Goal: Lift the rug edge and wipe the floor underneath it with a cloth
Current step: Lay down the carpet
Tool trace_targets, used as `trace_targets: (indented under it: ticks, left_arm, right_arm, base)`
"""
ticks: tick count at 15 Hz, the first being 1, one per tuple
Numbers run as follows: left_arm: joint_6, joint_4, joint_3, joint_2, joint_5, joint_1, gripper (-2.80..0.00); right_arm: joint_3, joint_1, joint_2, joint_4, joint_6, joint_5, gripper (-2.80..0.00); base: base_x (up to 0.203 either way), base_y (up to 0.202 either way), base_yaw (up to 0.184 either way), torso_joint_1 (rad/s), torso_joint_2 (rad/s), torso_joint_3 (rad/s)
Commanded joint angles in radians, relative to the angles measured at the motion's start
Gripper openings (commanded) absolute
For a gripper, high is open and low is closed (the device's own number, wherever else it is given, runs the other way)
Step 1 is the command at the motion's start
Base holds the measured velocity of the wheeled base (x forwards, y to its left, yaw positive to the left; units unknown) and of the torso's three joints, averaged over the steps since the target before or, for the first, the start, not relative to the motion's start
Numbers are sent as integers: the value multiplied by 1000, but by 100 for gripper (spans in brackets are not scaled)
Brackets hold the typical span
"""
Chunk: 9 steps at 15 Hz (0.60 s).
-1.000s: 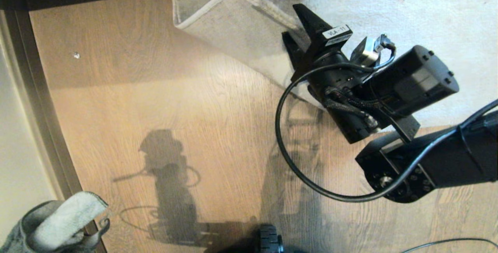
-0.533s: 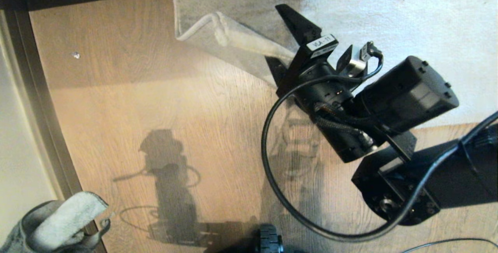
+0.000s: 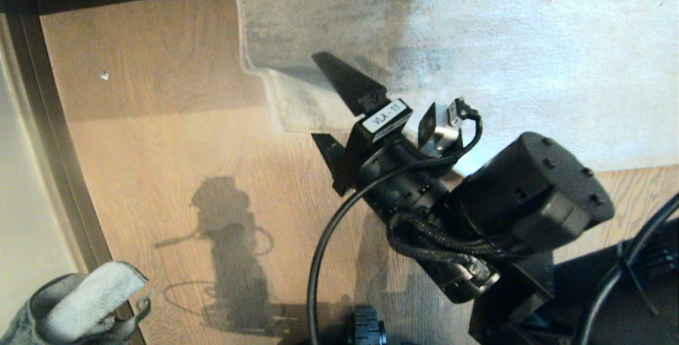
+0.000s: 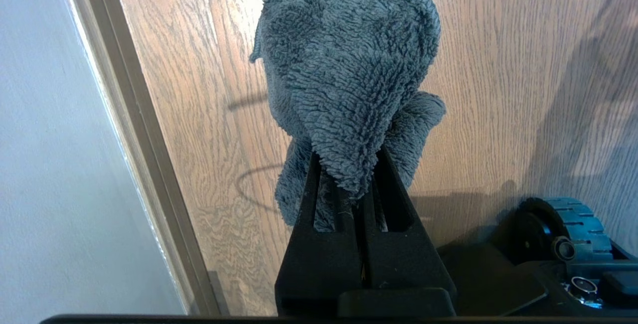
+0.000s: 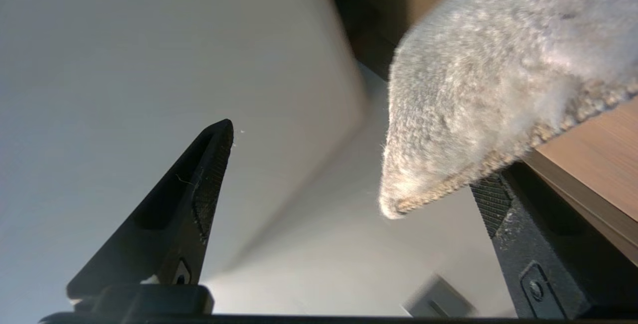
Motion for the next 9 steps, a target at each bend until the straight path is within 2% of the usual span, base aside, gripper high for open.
trace_targets:
  ticks: [1,5,6,9]
  left_arm:
    - [0,0,0,0,1,0,-280]
    - [0,0,0,0,-1,0,-280]
    - [0,0,0,0,-1,0,-280]
    - [0,0,0,0,1,0,-280]
  right_arm:
    - [20,9,43,-44,6,-1,0]
    - [70,10,75,-42,6,-4,0]
    - [75,10,83,-42,7,-21,-280]
    - [88,10,97,-43,11,-36,-280]
  base:
    - [0,0,0,0,0,0]
    - [0,0,0,0,0,0]
    - [0,0,0,0,0,0]
    - [0,0,0,0,0,0]
